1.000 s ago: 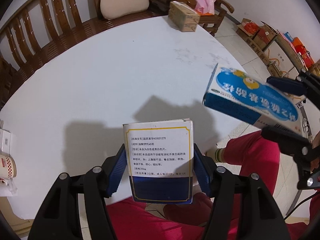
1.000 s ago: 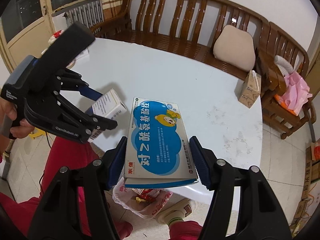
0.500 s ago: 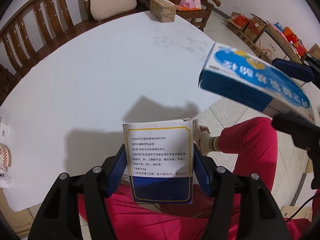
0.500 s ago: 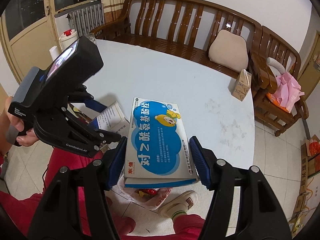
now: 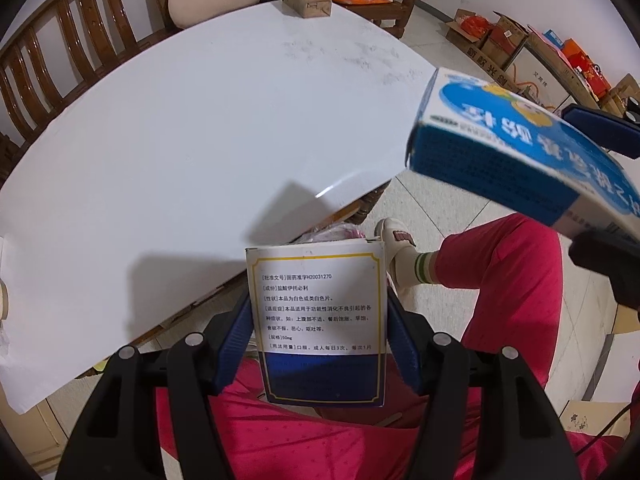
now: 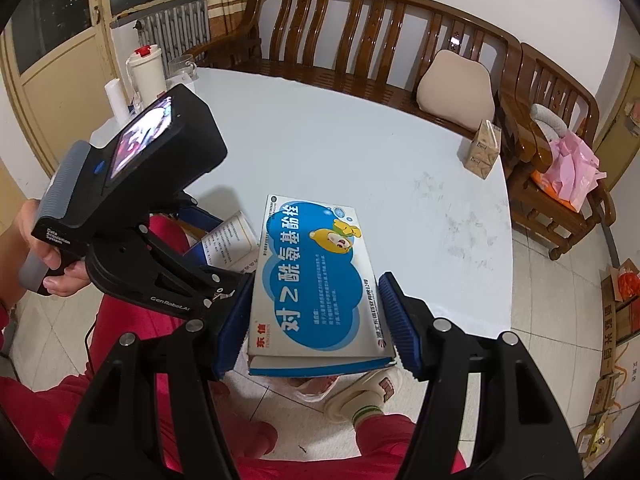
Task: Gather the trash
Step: 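Lower both held boxes down over the white plastic bag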
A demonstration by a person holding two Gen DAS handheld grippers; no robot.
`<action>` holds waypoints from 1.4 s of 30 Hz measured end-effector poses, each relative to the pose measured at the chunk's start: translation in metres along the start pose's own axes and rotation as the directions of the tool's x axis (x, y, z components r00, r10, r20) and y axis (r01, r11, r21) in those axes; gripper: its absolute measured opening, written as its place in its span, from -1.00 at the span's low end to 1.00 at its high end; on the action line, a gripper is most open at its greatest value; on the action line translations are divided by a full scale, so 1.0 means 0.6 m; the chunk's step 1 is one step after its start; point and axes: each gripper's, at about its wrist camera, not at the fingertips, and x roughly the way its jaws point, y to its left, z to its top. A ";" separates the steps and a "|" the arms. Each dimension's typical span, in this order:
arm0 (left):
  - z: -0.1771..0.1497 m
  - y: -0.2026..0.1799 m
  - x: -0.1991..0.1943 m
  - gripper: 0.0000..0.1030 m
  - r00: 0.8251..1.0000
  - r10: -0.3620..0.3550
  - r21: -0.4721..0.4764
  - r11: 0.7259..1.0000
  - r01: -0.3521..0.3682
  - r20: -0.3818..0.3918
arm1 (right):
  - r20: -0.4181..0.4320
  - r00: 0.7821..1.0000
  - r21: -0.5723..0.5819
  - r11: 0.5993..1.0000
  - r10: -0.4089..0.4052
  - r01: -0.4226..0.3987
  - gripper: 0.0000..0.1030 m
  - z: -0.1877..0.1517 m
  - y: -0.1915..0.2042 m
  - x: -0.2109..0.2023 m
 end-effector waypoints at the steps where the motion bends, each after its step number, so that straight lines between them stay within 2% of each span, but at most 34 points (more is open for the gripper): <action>1: -0.001 0.000 0.003 0.18 1.000 -0.002 -0.002 1.000 0.002 -0.002 | -0.003 1.000 0.000 1.000 0.000 0.000 0.20 -0.004 0.002 0.002; 9: -0.020 0.000 0.051 0.18 0.999 -0.019 -0.014 1.000 0.019 -0.035 | -0.055 0.998 0.020 1.000 0.020 -0.019 0.20 -0.036 0.006 0.039; 22: -0.048 0.008 0.162 0.18 0.992 -0.045 -0.037 0.998 0.041 -0.122 | -0.163 0.986 0.047 0.998 0.045 -0.038 0.20 -0.095 0.007 0.136; 36: -0.061 0.021 0.284 0.18 0.980 -0.079 -0.070 0.995 0.067 -0.184 | -0.277 0.956 0.111 0.992 0.096 -0.068 0.20 -0.152 -0.010 0.269; 40: -0.064 0.027 0.324 0.18 0.972 -0.102 -0.099 0.992 0.083 -0.213 | -0.307 0.946 0.129 0.989 0.102 -0.065 0.20 -0.169 -0.017 0.309; 42: -0.065 0.022 0.337 0.18 0.971 -0.092 -0.083 0.994 0.075 -0.222 | -0.320 0.942 0.132 0.989 0.101 -0.062 0.20 -0.176 -0.021 0.326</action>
